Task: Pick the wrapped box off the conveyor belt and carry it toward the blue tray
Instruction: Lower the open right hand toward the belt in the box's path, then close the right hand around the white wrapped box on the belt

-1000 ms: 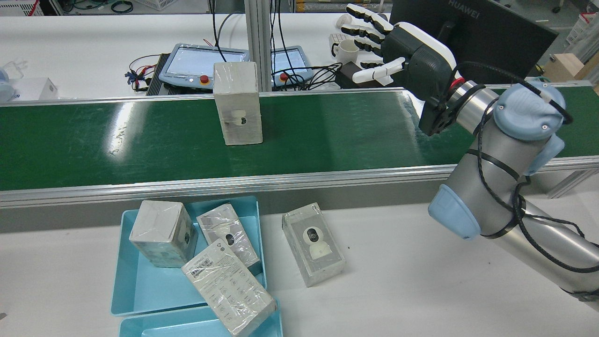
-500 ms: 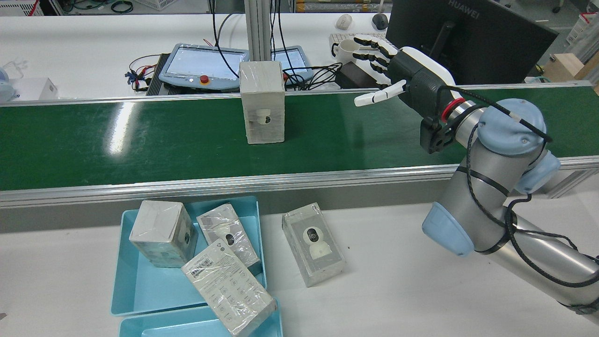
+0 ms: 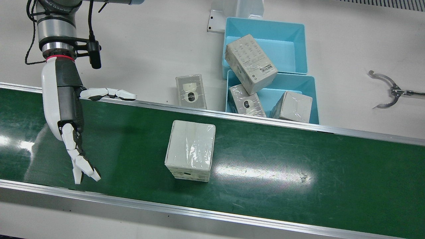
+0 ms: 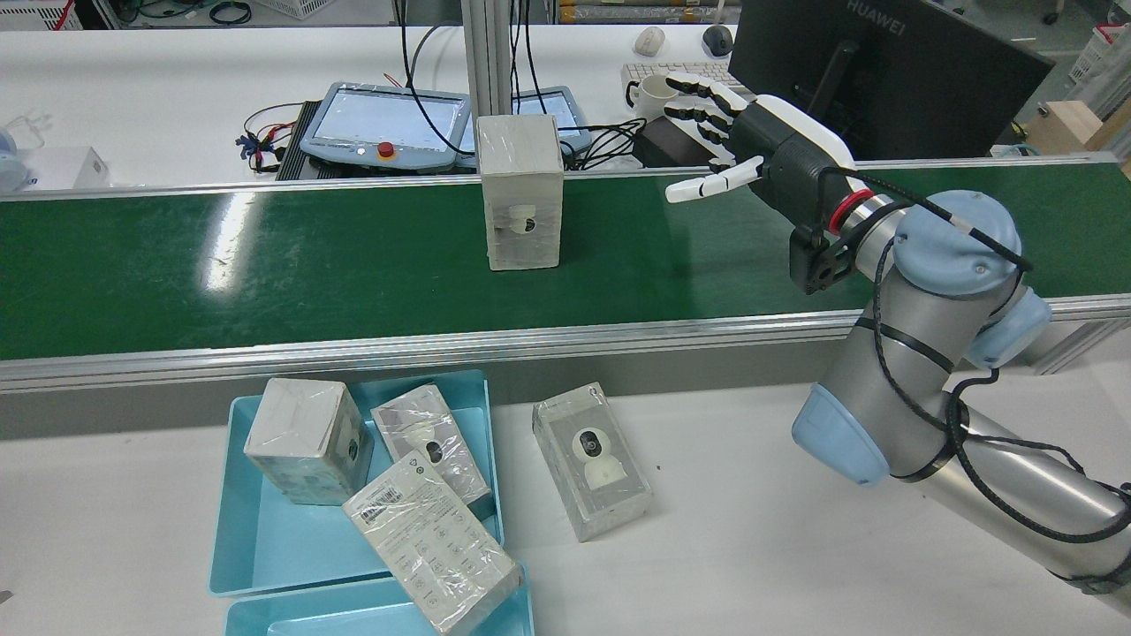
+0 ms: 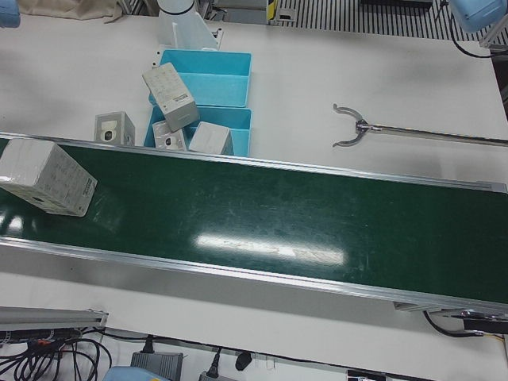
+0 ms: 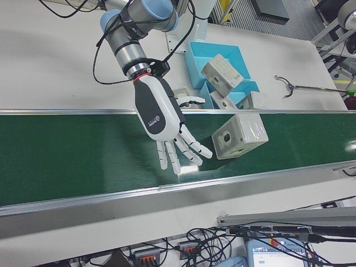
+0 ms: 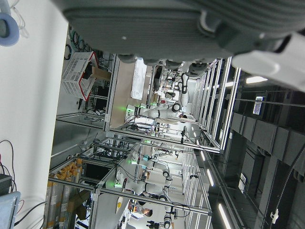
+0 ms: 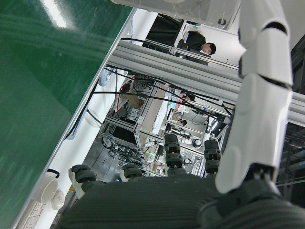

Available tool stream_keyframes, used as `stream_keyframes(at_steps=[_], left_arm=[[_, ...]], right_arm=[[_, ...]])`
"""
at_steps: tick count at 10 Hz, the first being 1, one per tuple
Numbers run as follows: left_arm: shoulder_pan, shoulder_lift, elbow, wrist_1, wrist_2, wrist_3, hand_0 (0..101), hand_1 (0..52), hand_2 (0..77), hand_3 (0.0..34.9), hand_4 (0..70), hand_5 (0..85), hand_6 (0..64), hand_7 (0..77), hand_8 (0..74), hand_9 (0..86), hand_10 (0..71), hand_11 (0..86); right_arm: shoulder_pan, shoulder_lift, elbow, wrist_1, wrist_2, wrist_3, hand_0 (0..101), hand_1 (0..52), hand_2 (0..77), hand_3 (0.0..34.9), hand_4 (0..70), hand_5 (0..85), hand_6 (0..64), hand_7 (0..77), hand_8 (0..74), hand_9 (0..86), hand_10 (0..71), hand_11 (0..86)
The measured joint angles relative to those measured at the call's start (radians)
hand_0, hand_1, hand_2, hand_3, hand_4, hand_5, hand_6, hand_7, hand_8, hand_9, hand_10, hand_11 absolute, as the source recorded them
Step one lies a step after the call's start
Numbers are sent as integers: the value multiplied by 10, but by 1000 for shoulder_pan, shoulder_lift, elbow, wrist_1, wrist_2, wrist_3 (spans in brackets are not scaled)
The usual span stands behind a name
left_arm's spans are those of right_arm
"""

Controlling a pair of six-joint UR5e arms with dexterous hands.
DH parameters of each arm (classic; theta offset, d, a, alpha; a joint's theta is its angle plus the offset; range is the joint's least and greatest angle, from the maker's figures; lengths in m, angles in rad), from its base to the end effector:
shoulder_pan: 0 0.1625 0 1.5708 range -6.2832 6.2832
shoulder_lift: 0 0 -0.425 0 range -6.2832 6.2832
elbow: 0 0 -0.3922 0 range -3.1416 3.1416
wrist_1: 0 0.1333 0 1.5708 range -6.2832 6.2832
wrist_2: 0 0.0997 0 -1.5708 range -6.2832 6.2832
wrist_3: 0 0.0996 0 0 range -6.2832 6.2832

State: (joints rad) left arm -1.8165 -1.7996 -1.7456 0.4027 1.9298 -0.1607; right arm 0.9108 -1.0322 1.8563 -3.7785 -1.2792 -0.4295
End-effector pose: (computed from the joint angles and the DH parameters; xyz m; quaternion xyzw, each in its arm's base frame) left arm -0.2292 -0.5100 0.5220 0.0965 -0.7008 0.7066 0.0166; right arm -0.2379 -0.5706 0.3197 0.0044 -0.7675 0.5978 0.2314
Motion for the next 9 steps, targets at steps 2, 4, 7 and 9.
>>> stream_keyframes(at_steps=[2,4,7,9], left_arm=[[0,0,0,0,0,0,0,0,5,0,5,5,0,5,0,5,5,0],[0,0,0,0,0,0,0,0,5,0,5,5,5,5,5,0,5,0],[0,0,0,0,0,0,0,0,5,0,5,5,0,5,5,0,5,0],[0,0,0,0,0,0,0,0,5,0,0,5,0,5,0,5,5,0]], right_arm=[[-6,12,-15,2,2,0,420,115,142,302,0,153,0,125,0,44,33,54],[-14,17,-33,8,3,0,416,115,142,303,0,153,0,125,0,44,33,54],[-24,23,-51,14,6,0,409,109,136,309,0,164,0,125,0,44,33,54],[-29,24,-54,15,10,0,410,115,142,298,0,164,0,125,0,44,33,54]])
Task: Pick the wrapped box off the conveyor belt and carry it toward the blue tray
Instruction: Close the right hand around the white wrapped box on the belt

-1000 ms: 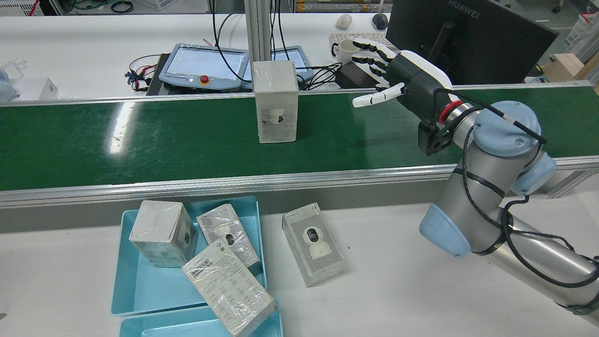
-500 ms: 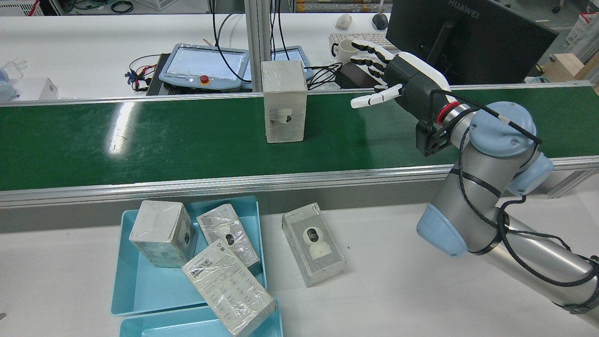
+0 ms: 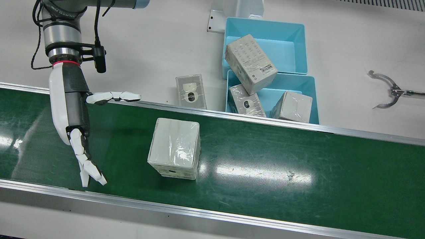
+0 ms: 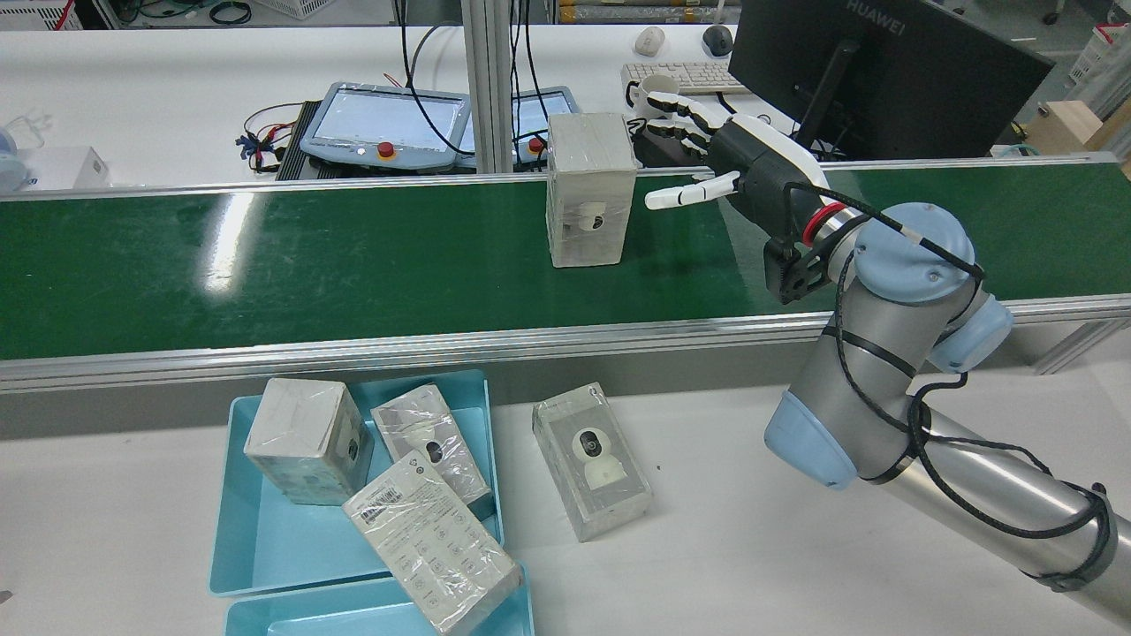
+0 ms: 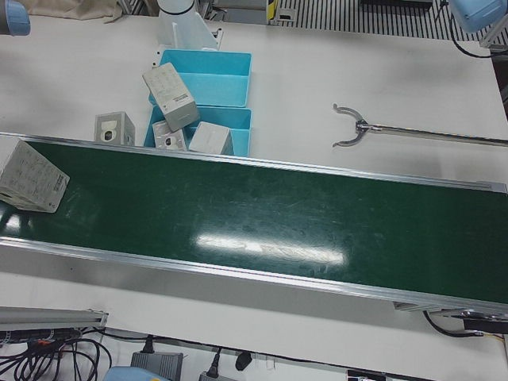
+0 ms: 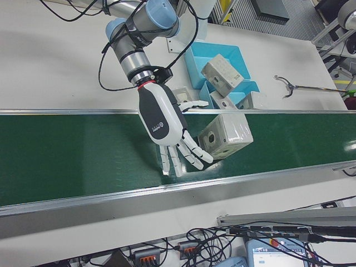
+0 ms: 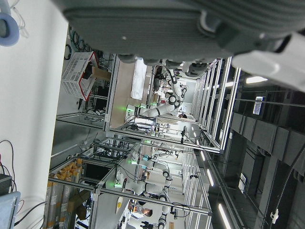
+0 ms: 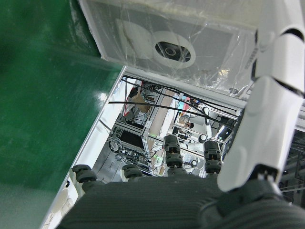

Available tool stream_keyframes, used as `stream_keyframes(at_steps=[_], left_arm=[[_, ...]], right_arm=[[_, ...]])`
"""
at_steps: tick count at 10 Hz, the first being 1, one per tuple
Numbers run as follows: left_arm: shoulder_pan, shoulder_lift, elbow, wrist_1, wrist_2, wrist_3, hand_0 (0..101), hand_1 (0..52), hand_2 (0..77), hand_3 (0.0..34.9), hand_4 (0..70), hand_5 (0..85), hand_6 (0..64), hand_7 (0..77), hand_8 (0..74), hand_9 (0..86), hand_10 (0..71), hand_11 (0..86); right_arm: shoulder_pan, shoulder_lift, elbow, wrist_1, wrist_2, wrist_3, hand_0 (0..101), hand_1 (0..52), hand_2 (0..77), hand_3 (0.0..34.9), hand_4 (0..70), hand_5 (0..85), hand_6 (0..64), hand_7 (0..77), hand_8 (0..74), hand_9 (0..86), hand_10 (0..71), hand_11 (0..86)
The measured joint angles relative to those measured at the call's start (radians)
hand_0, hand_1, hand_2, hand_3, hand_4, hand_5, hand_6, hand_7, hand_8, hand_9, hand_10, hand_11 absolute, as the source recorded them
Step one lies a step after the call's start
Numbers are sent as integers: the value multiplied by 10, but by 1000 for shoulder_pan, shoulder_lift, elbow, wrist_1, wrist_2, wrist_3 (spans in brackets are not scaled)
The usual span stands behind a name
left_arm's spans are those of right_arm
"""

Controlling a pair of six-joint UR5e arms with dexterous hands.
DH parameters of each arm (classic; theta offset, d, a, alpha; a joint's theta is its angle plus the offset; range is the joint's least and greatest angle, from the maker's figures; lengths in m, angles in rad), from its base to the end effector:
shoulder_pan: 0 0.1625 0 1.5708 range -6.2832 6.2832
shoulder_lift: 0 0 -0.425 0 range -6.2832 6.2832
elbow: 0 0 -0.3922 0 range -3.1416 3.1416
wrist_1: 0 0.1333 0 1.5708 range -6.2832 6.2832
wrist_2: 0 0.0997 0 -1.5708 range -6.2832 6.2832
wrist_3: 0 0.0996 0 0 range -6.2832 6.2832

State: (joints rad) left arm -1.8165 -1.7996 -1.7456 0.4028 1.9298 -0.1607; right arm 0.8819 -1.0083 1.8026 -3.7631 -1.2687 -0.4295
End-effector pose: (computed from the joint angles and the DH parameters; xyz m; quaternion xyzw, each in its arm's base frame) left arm -0.2292 -0.5100 0.5220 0.0965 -0.7008 0.7066 0.0167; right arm -0.2635 -0.5763 0.3241 -0.0019 -0.7629 0.6003 0.2398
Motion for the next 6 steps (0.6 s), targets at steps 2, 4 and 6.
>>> stream_keyframes(at_steps=[2,4,6], left_arm=[[0,0,0,0,0,0,0,0,5,0,5,5,0,5,0,5,0,0],[0,0,0,0,0,0,0,0,5,0,5,5,5,5,5,0,5,0],[0,0,0,0,0,0,0,0,5,0,5,5,0,5,5,5,0,0]], right_arm=[[-4,0,-2,1,1,0,410,115,142,298,0,164,0,125,0,44,33,54],[-8,3,-12,3,2,0,411,115,153,298,0,175,0,136,11,54,33,54],[-9,11,-20,4,2,0,411,115,153,297,0,185,0,136,5,54,33,65]])
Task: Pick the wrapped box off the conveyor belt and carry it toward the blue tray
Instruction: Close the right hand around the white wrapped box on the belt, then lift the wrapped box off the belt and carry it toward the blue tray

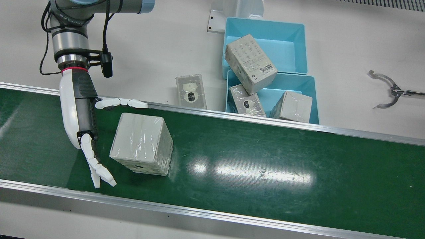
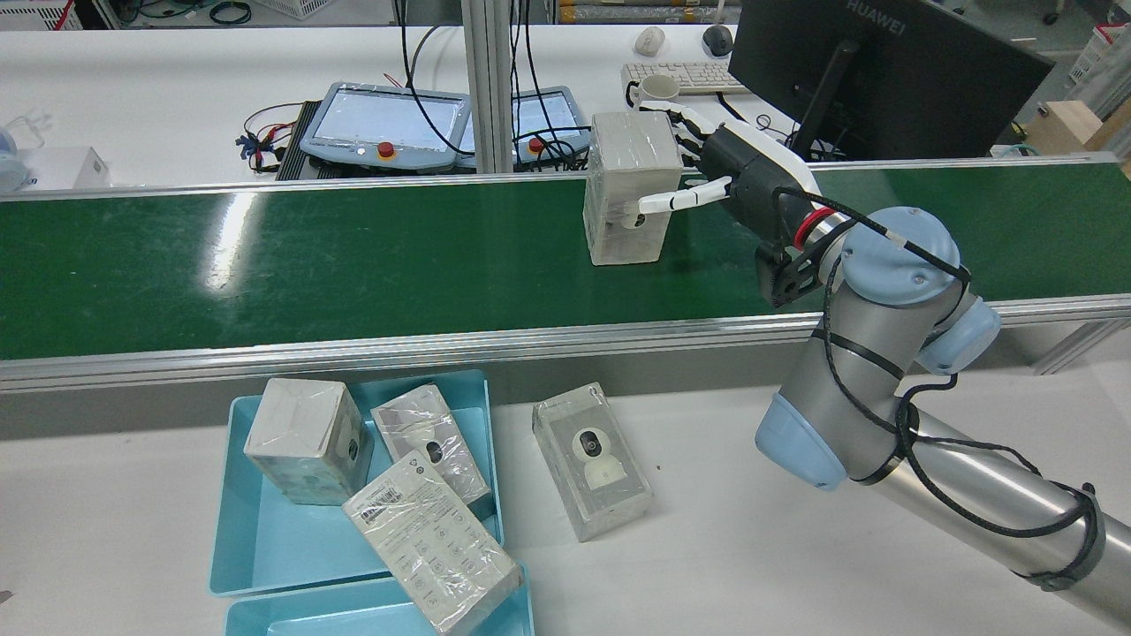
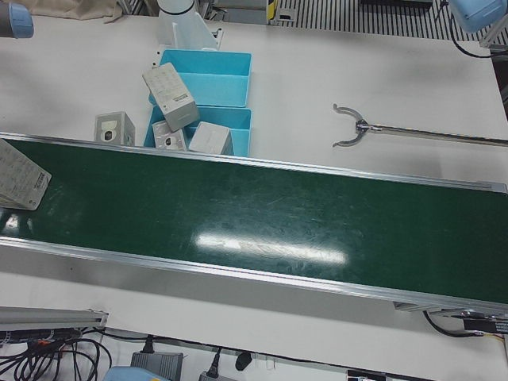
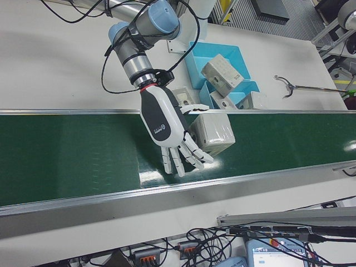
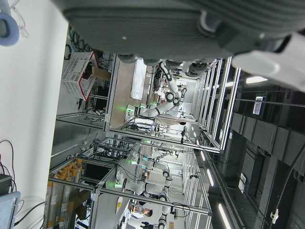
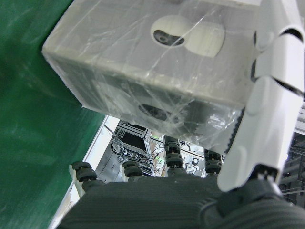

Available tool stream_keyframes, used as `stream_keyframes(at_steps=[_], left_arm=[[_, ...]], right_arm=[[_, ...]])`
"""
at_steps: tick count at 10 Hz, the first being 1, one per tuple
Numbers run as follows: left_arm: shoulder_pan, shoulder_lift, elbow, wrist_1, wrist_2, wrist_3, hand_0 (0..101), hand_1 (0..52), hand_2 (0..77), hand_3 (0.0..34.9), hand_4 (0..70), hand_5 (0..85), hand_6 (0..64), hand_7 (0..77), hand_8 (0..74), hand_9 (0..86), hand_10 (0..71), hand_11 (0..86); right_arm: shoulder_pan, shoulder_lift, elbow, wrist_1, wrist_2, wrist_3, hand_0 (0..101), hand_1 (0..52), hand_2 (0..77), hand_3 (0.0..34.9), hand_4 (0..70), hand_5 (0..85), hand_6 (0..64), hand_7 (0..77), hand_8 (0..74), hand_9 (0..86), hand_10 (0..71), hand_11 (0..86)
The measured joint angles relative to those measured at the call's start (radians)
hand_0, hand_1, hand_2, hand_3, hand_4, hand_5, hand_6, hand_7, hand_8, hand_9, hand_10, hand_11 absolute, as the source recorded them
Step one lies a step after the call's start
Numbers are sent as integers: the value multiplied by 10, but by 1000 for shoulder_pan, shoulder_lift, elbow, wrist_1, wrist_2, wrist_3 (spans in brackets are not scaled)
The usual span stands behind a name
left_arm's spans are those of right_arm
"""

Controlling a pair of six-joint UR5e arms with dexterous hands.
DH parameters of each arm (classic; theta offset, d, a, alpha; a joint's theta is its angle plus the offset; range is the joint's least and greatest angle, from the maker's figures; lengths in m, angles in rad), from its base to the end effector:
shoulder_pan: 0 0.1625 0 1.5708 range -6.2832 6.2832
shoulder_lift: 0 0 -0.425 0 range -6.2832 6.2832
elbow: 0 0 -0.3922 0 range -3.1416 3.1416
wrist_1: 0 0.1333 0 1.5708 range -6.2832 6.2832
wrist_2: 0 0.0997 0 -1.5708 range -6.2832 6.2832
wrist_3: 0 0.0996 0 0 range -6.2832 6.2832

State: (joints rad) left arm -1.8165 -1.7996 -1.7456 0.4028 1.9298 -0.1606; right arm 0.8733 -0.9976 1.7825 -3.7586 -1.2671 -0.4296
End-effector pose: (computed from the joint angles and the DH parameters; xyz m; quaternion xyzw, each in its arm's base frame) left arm -0.2292 -0.5100 0.5220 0.0965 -0.7008 0.7066 0.0166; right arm -0.2721 -0.5787 0.3248 -0.0041 -0.7614 0.6010 0.2431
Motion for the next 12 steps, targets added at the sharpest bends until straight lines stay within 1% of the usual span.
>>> stream_keyframes(at_steps=[1,2,3,4,5,6,7,8,9,10,11,12], left_arm=[[0,0,0,0,0,0,0,0,5,0,5,5,0,5,0,0,5,0],[0,0,0,0,0,0,0,0,5,0,5,5,0,5,5,5,5,0],[0,0,0,0,0,0,0,0,11,0,5,5,0,5,5,5,5,0],[0,0,0,0,0,0,0,0,5,0,0,5,0,5,5,5,5,0],[0,0,0,0,0,0,0,0,5,0,0,5,0,5,5,5,5,0],[0,0,0,0,0,0,0,0,5,0,5,5,5,5,5,0,5,0],[0,0,0,0,0,0,0,0,5,0,5,5,5,5,5,5,5,0],[0,0,0,0,0,0,0,0,11,0,0,5,0,5,5,5,0,0],[0,0,0,0,0,0,0,0,11,0,0,5,0,5,5,0,5,0],[0,0,0,0,0,0,0,0,5,0,5,5,5,5,5,0,5,0],[0,0,0,0,0,0,0,0,5,0,0,5,0,5,5,0,5,0],[0,0,0,0,0,0,0,0,5,0,0,5,5,5,5,0,5,0]], right_arm=[[0,5,-4,0,0,0,411,115,153,297,0,185,0,136,5,54,33,65],[0,11,-9,0,0,0,411,115,153,297,0,185,0,136,5,27,44,76],[-2,16,-12,1,0,0,411,115,153,297,0,185,0,136,5,27,44,76],[-5,21,-15,2,1,1,417,115,185,297,33,229,0,136,5,22,60,104],[-16,24,-16,3,16,3,417,115,240,306,115,300,5,213,5,22,87,131],[-29,25,-17,3,38,6,394,27,284,288,169,349,82,284,104,93,153,185],[-38,25,-18,4,53,12,373,33,240,245,207,376,175,371,213,191,235,305],[-42,26,-16,3,60,25,350,16,251,212,235,398,218,398,305,289,256,355],[-44,26,-6,3,64,40,339,5,262,176,251,409,240,425,371,376,240,355],[-45,27,18,3,67,51,368,5,240,92,267,475,316,491,338,496,245,338],[-53,27,57,11,78,56,368,5,240,92,267,475,316,491,338,496,245,338],[-73,24,106,26,103,57,384,5,256,43,267,485,322,502,311,469,218,322]])
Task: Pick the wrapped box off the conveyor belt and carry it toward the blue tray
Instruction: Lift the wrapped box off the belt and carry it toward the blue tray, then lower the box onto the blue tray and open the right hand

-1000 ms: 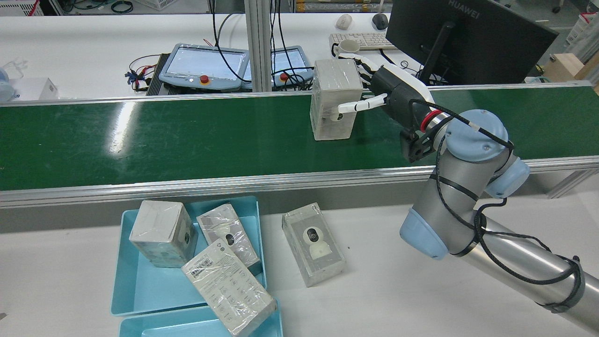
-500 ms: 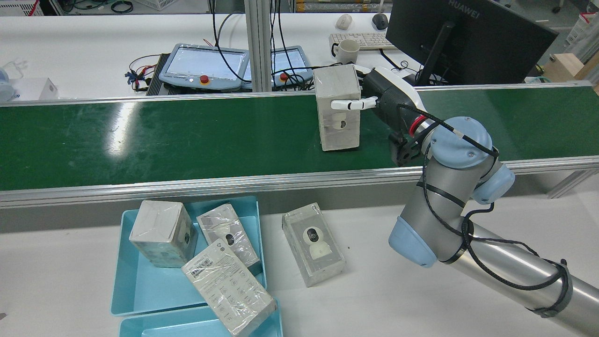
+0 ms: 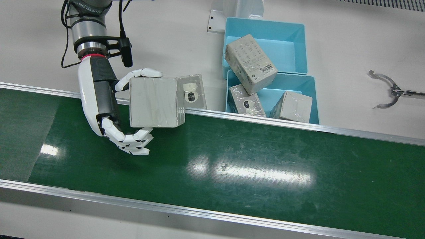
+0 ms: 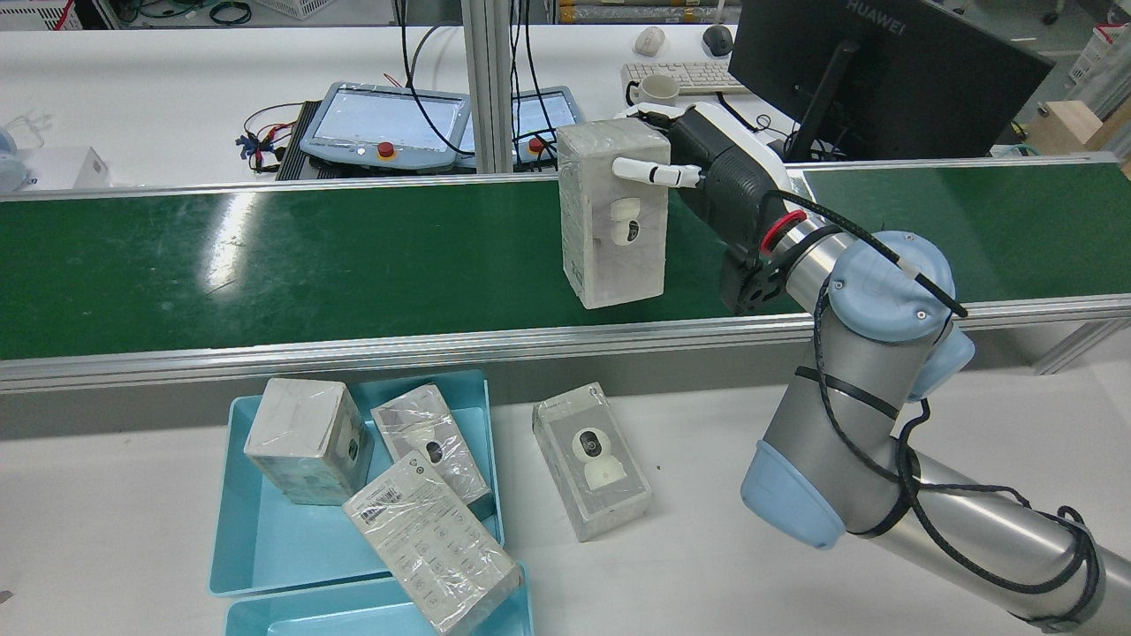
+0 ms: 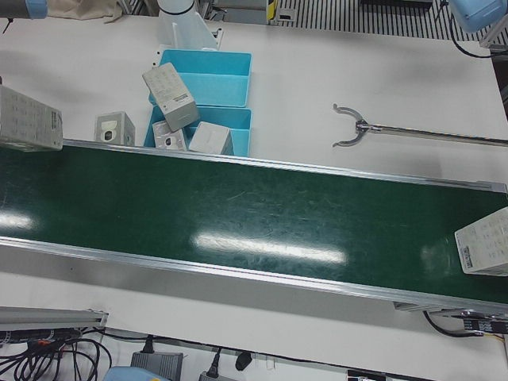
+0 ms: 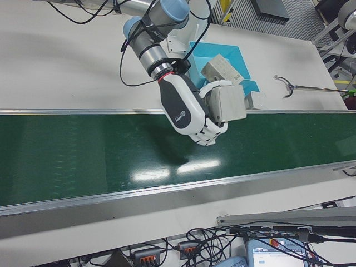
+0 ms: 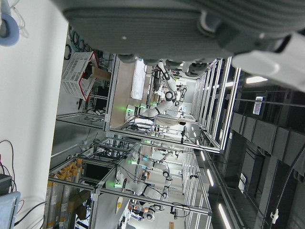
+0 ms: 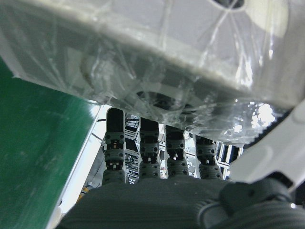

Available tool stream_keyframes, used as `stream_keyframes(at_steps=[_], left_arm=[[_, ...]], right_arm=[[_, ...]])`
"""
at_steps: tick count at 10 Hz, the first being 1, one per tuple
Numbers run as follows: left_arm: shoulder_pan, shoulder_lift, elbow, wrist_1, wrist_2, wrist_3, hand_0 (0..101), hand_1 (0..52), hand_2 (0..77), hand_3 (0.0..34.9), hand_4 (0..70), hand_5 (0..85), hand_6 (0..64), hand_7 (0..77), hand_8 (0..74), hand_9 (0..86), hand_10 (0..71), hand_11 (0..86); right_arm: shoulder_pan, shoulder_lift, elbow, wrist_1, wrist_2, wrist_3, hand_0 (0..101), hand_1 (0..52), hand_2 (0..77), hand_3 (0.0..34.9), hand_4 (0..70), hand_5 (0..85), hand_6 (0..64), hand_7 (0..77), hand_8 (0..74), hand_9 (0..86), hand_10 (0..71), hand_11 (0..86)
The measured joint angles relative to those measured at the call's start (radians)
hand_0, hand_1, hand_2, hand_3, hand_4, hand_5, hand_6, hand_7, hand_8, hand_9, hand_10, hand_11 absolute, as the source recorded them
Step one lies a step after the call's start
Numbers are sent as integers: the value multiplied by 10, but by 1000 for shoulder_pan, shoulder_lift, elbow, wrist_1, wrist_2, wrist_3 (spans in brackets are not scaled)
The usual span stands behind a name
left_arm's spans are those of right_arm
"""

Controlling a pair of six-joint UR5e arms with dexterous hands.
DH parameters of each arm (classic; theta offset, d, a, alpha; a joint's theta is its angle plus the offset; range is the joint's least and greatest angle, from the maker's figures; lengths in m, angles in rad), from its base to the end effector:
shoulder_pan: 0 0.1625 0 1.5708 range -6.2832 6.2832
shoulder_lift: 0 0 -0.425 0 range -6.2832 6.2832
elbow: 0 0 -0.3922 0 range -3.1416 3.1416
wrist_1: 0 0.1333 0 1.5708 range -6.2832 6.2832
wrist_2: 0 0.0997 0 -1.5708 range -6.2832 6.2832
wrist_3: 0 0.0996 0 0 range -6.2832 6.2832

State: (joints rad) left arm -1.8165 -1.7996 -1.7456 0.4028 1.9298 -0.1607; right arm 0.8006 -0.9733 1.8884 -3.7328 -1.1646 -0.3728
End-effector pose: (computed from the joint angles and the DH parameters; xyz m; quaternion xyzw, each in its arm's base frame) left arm -0.2292 -0.5100 0.5220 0.0965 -0.7008 0.7066 0.0167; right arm -0.2915 -0.5485 0.2684 -0.0415 -0.8028 0.5695 0.1716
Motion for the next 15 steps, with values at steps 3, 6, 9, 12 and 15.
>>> stream_keyframes(at_steps=[3,6,9,12,15], left_arm=[[0,0,0,0,0,0,0,0,5,0,5,5,0,5,5,5,5,0],[0,0,0,0,0,0,0,0,5,0,0,5,0,5,5,0,5,0],[0,0,0,0,0,0,0,0,11,0,5,5,5,5,5,0,5,0],[0,0,0,0,0,0,0,0,5,0,5,5,0,5,0,5,5,0],[0,0,0,0,0,0,0,0,5,0,5,5,0,5,0,5,5,0]], right_arm=[[-106,-1,118,23,71,-3,391,5,267,0,267,496,333,507,278,420,185,267],[-255,4,194,63,131,-72,389,5,267,0,267,496,333,507,262,398,185,262],[-379,15,220,138,156,-173,407,5,267,0,273,502,338,507,267,415,164,240],[-481,28,230,169,168,-234,411,5,262,0,273,502,338,507,256,415,164,235],[-602,44,268,173,170,-316,427,5,262,0,267,502,338,507,218,344,142,202]])
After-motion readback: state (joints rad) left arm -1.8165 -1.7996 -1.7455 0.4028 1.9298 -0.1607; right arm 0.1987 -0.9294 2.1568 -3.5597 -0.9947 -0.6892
